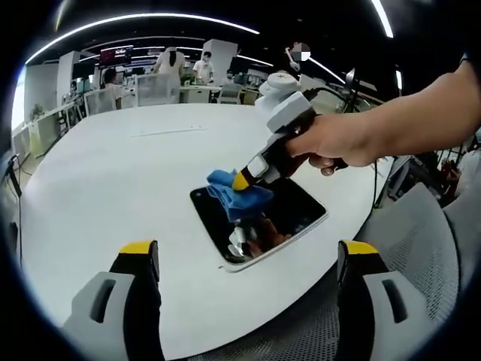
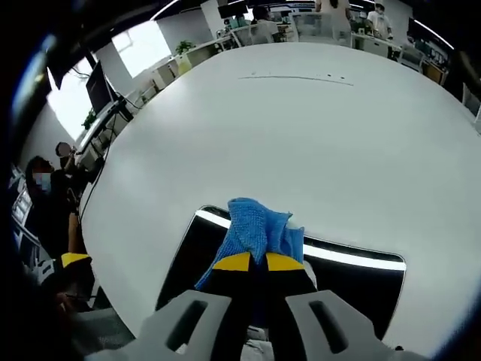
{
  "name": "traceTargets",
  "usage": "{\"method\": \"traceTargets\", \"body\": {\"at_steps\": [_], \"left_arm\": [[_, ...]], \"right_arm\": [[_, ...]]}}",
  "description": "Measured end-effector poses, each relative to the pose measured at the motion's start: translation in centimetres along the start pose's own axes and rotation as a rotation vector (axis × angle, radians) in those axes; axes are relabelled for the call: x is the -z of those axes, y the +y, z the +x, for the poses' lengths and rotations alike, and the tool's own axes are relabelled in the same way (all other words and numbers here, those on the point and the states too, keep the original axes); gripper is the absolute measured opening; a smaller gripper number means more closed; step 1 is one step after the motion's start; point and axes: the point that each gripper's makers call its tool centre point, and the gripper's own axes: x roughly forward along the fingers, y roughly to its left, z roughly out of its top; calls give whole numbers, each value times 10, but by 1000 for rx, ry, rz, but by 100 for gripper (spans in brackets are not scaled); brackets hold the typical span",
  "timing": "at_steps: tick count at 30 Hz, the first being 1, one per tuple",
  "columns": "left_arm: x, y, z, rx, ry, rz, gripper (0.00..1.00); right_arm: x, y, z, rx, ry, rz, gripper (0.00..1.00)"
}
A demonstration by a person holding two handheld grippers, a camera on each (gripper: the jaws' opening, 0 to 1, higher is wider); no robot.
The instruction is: Wipe the mirror surface with the cleaning cloth until all visible marks leave the cleaned area.
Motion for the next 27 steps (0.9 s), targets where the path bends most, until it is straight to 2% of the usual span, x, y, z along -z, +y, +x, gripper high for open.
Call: {"method": "traceTargets", "body": {"at_steps": [4, 8, 10, 11, 17, 24, 27], "left_arm": [[3, -4, 0, 8, 15, 51, 98], [2, -3, 0, 11, 10, 51, 99], [-3, -5, -2, 17, -16, 43, 99], [-7, -4, -3, 10, -42, 63, 99], [-1, -8, -1, 26, -6, 84, 99], [-3, -9, -2, 31, -22, 82, 98], [1, -11, -2, 44, -3, 89, 96]], "right_arm": [[5, 4, -3, -3, 4, 14, 0], [11, 8, -5, -4, 5, 10, 0], [16, 10, -8, -8, 4, 21, 0], [18, 11, -9, -11, 4, 30, 0], [28, 17, -13, -12, 5, 25, 0], [36, 22, -17, -17, 6, 41, 0], [43, 25, -20, -22, 13, 52, 0]]}}
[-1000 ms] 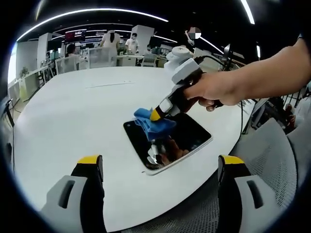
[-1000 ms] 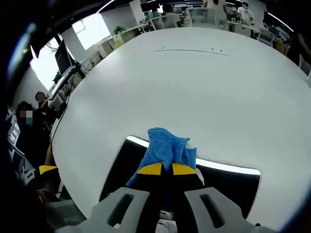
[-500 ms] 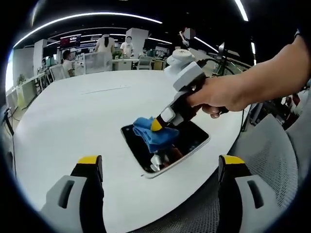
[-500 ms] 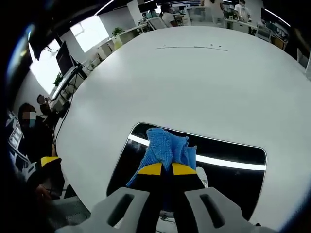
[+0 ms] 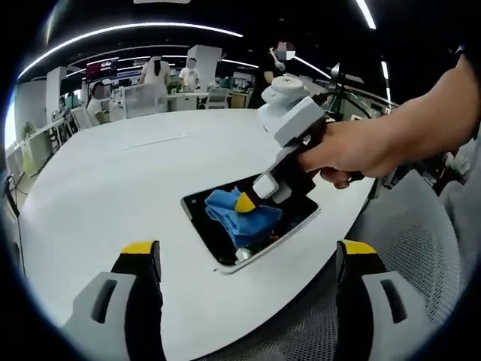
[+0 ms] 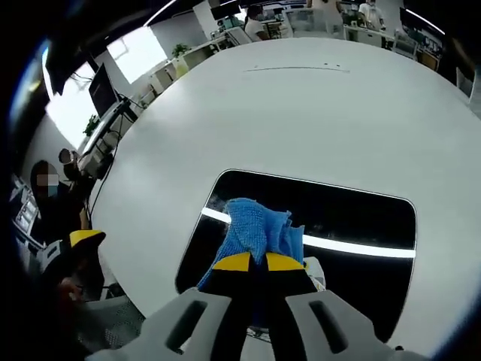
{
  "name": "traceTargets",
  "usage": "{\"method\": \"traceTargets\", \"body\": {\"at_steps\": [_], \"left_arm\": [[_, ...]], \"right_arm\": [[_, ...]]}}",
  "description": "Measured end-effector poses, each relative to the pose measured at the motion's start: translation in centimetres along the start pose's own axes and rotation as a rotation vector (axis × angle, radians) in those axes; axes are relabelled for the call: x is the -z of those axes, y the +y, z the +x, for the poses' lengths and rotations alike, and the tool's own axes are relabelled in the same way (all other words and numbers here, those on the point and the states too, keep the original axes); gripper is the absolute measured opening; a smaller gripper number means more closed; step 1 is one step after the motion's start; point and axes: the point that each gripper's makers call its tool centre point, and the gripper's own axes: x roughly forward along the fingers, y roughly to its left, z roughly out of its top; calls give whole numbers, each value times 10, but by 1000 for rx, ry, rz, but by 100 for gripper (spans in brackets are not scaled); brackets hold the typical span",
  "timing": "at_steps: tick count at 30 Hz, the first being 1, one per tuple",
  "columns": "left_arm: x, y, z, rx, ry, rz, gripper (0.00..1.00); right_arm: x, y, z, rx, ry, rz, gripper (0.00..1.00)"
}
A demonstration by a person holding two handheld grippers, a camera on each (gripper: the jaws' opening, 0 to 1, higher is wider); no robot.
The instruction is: Wipe the mirror surface with the cleaning cloth until all visible marks leave the cleaned area.
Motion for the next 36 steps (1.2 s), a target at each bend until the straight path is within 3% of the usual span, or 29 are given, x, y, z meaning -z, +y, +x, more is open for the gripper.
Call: {"method": "traceTargets", "body": {"at_steps": [10, 19, 36], "left_arm": [[-4, -2, 0, 12, -23, 3, 99], [3, -1, -2, 8, -4, 8, 99], [-3, 2, 1, 4, -15, 9, 99]], "right_arm": [[10, 5, -5, -15, -17, -16, 0], [20, 7, -10, -30, -18, 8, 0], [39, 21, -16, -64, 26, 6, 0]]}}
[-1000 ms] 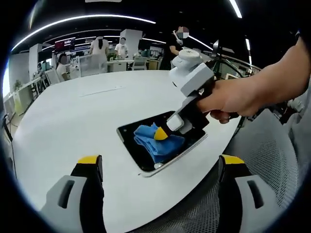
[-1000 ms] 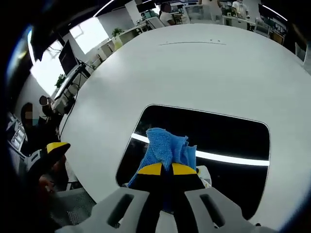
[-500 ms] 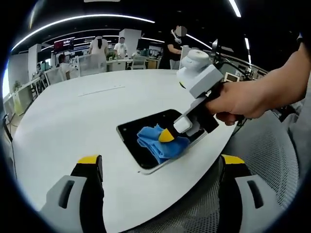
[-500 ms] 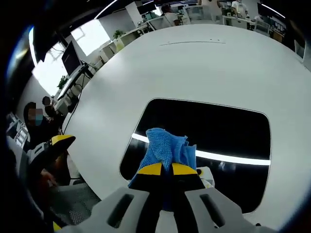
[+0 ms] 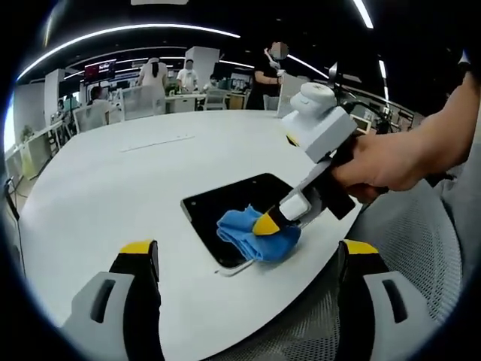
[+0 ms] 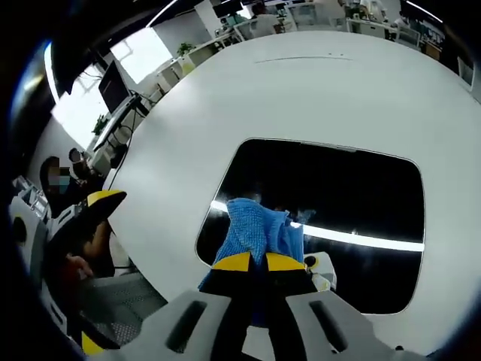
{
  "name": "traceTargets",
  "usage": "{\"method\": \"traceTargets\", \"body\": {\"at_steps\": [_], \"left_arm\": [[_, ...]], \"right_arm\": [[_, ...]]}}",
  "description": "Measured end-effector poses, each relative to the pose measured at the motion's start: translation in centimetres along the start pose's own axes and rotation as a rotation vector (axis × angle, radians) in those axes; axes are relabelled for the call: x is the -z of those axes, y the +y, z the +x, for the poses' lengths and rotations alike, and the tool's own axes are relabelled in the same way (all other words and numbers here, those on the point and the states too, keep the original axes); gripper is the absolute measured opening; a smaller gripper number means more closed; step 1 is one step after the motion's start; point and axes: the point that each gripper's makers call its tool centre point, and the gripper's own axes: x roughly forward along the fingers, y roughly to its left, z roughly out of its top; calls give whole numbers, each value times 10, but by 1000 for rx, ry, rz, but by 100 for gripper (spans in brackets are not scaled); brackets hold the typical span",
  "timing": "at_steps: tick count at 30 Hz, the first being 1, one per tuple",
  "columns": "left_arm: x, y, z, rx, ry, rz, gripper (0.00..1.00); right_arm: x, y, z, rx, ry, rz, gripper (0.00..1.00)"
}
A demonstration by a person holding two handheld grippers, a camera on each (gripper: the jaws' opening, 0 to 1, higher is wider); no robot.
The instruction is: Wipe the mirror surface with the cleaning cloth until all visible marks leave the cleaned area.
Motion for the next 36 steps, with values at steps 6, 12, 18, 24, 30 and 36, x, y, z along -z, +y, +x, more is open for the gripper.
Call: {"method": "traceTargets", "body": {"at_steps": [6, 12, 18, 24, 30, 36], "left_arm": [[0, 2, -1, -8, -7, -5, 99], [0, 2, -2, -9, -7, -6, 99], [-2, 3, -2, -15, -17, -13, 98], [-1, 5, -2, -21, -8, -19, 99], [-2, 6, -2, -29, -20, -26, 99], [-2, 7, -1, -36, -11, -24, 98]], "right_arm": [[7, 6, -2, -16, 12, -10, 0], [13, 9, -4, -31, 35, 5, 0], [12, 10, -4, -41, 39, -19, 0], [11, 6, -4, -50, 57, -58, 0], [11, -3, -7, -46, 62, -72, 0], [12, -12, -10, -48, 55, -56, 0]]}}
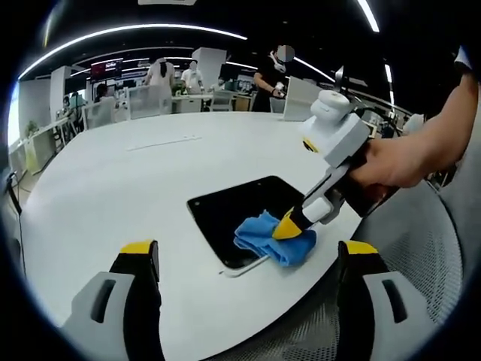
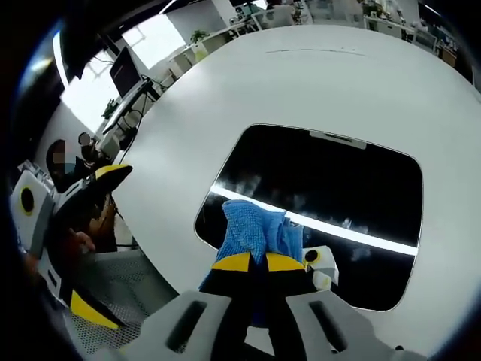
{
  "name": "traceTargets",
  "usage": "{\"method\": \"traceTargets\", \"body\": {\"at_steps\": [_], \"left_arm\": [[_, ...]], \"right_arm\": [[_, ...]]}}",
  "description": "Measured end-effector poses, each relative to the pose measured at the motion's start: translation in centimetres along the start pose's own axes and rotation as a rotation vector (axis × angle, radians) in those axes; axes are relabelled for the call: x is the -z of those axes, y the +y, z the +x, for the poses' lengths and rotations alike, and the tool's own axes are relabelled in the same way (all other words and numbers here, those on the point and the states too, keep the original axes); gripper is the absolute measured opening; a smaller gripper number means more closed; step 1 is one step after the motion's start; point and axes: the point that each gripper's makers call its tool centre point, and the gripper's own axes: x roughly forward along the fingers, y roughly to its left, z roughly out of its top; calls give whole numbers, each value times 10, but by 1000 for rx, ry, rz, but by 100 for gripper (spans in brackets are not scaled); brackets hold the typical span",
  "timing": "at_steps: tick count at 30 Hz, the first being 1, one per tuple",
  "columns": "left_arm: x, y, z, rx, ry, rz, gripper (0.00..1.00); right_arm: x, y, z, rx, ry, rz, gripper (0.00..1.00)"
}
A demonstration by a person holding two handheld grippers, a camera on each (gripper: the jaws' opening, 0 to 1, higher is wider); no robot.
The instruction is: Wipe the mirror surface with the cleaning cloth until all visible marks leave the cleaned area.
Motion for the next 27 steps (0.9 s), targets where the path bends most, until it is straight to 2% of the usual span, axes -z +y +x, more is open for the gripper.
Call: {"method": "traceTargets", "body": {"at_steps": [13, 20, 27], "left_arm": [[2, 0, 1, 5, 9, 9, 97], [2, 0, 1, 4, 9, 3, 96], [2, 1, 1, 0, 8, 2, 95]], "right_arm": [[4, -14, -8, 7, -26, 24, 0], [9, -28, -16, 16, -34, 44, 0], [10, -32, -17, 18, -35, 56, 0]]}}
